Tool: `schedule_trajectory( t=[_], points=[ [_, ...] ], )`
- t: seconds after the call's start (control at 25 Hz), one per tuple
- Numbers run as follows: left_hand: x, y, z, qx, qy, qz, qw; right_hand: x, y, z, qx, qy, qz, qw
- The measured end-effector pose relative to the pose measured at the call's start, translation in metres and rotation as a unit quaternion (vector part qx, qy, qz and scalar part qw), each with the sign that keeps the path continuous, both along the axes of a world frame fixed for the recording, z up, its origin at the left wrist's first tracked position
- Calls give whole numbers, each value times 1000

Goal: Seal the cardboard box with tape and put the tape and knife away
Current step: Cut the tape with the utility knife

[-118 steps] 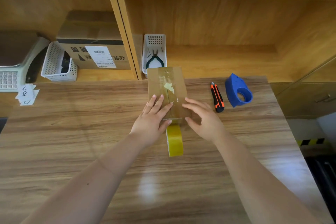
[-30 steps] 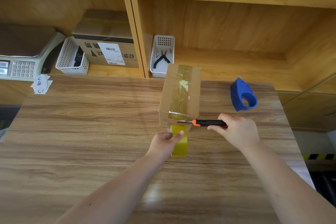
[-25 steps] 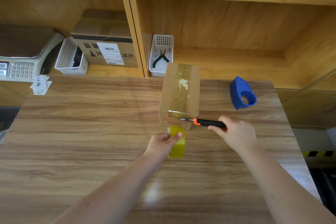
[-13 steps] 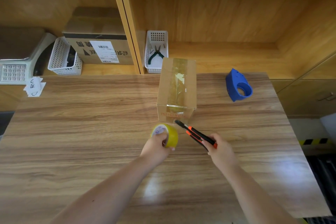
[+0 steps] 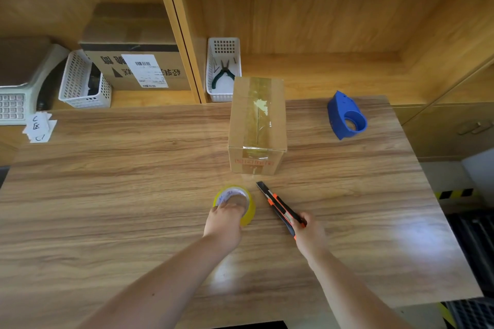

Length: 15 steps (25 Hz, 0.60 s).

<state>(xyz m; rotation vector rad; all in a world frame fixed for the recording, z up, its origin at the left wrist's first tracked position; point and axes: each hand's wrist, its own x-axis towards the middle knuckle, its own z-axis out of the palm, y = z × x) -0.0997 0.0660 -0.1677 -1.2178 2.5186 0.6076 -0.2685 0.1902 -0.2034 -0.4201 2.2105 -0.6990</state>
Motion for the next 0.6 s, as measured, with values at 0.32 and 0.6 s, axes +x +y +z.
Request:
schedule_trajectory(
  t=[0.32,0.6],
  points=[
    [-4,-2,1,5,-23,-37,999,-1,-2,0,6,31,-7,999],
    [-12,5,1,27,-26,-32,999,-2,0,1,7,60,26,998]
  ],
)
